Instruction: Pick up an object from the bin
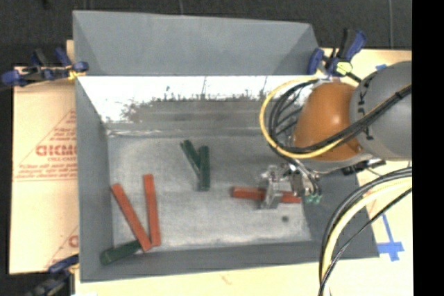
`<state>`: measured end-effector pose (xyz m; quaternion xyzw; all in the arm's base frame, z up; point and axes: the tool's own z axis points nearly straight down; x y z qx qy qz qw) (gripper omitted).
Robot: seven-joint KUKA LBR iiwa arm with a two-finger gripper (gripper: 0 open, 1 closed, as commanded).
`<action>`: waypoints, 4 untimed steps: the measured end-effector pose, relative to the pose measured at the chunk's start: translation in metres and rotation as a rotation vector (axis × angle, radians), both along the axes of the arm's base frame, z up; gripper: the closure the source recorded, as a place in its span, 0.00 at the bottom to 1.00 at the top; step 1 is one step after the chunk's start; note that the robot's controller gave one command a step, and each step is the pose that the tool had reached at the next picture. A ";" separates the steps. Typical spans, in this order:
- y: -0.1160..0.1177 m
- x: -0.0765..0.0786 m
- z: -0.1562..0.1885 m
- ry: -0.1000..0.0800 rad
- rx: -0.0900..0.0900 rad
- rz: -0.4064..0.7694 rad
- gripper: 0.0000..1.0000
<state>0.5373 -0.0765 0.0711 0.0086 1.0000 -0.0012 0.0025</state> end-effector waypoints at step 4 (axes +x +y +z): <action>0.000 0.000 0.000 -0.001 0.000 0.005 1.00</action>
Offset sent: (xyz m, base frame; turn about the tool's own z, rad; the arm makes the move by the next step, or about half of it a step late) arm 0.0000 0.0000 0.0000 0.0000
